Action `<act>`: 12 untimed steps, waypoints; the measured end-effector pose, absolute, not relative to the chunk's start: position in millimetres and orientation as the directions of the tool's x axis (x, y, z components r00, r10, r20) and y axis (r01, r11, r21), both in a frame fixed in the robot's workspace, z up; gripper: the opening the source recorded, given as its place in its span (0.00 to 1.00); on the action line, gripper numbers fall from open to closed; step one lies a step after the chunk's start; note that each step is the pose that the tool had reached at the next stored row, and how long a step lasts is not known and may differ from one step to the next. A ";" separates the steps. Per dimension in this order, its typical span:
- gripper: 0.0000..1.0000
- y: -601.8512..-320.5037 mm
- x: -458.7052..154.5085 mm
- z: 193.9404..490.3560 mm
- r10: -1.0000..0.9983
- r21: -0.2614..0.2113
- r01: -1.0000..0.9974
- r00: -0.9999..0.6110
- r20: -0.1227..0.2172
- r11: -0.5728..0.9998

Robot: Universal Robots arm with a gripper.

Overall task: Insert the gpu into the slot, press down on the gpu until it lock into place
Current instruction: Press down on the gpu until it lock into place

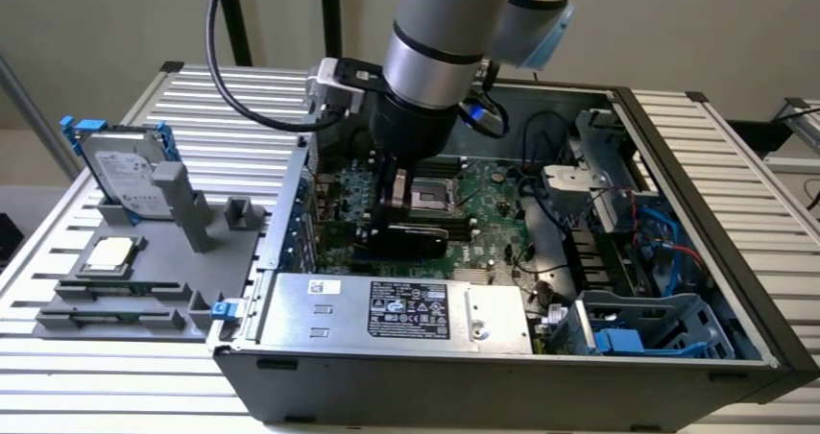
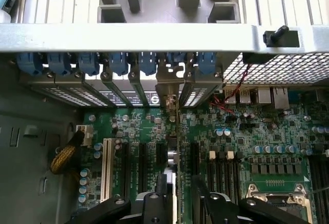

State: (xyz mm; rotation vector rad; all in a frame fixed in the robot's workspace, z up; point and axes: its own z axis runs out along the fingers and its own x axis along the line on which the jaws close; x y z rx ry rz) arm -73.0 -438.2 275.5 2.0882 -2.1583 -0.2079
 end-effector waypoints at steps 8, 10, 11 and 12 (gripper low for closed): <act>0.33 -435.5 -85.4 275.4 -0.999 0.192 -0.981 -0.033 0.036 0.039; 0.33 -434.9 -88.8 275.5 -0.999 0.192 -0.981 -0.033 0.038 0.040; 0.33 -434.6 -90.5 275.5 -0.999 0.192 -0.981 -0.033 0.039 0.040; 0.33 -434.3 -92.4 275.6 -0.999 0.193 -0.980 -0.033 0.040 0.040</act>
